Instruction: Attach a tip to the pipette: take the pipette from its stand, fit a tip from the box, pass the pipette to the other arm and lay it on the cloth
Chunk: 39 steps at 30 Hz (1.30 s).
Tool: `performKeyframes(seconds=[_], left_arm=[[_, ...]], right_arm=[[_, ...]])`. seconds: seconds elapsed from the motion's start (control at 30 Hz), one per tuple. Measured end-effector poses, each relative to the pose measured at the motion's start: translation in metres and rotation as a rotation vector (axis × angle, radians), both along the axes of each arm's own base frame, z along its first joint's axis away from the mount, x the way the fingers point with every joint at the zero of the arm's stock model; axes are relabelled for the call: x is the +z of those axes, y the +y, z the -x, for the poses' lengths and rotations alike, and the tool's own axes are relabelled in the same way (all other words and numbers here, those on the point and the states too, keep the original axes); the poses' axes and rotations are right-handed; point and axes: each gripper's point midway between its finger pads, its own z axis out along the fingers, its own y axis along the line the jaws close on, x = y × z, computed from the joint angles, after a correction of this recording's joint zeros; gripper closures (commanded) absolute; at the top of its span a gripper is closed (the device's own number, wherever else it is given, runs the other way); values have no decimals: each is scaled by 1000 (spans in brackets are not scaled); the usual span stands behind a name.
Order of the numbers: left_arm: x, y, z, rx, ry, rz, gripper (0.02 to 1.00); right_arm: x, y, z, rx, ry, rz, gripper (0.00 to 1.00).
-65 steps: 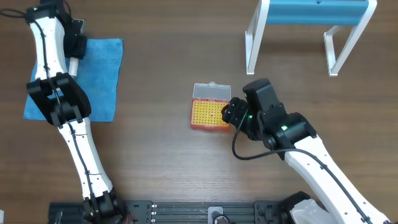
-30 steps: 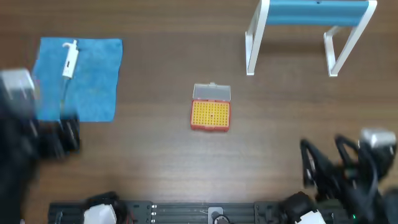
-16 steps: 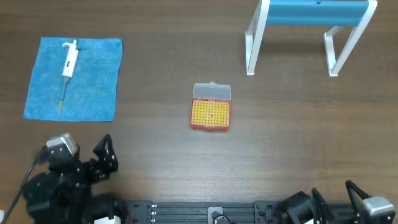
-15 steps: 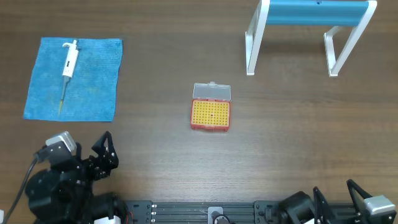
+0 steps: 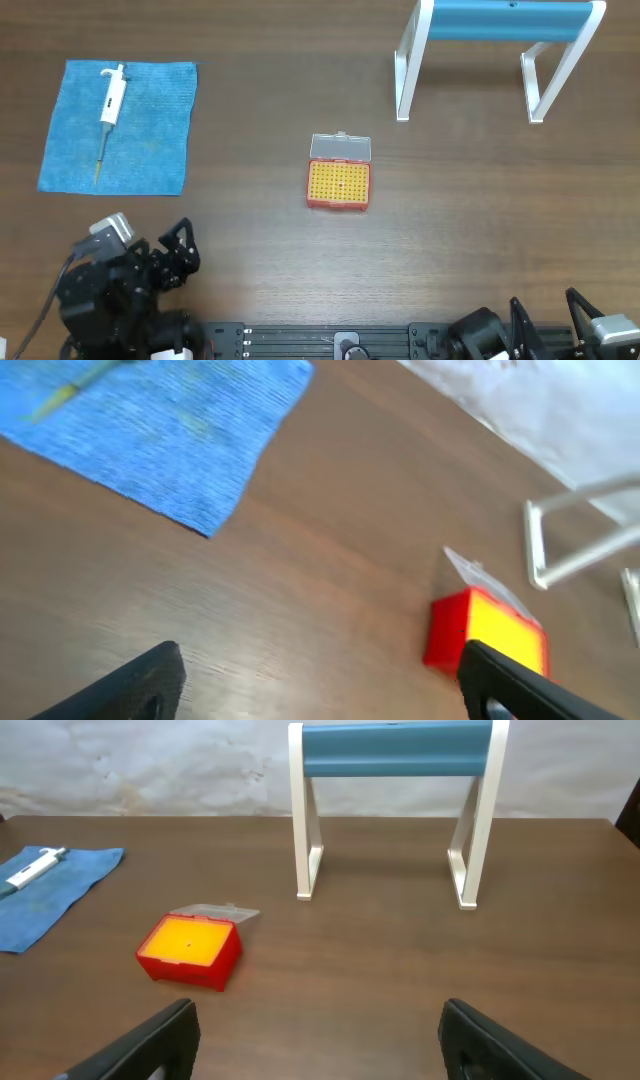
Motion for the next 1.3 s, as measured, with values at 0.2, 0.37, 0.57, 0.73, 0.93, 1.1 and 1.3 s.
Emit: performKeyframes(seconds=[0.2, 0.37, 0.57, 0.73, 0.93, 1.1, 1.3], left_arm=[[-29, -21, -9, -143, -5, -19, 132], [-33, -13, -62, -113, -360, -103, 132], [-34, -11, -82, -122, -531, -193, 134], [-33, -11, -82, -126, -536, -210, 134], [-33, -11, -82, -127, -537, -214, 132], [-33, -11, -82, -127, -537, -214, 130], [-33, -11, -82, -127, -537, -214, 130]], right_arm=[[0, -1, 0, -4, 0, 1, 226], [0, -1, 0, -7, 0, 2, 226], [0, -1, 0, -6, -1, 2, 224], [0, -1, 0, -6, -1, 2, 226], [0, -1, 0, -7, -1, 2, 226], [0, -1, 0, -6, -1, 2, 226], [0, -1, 0, -7, -1, 2, 226]])
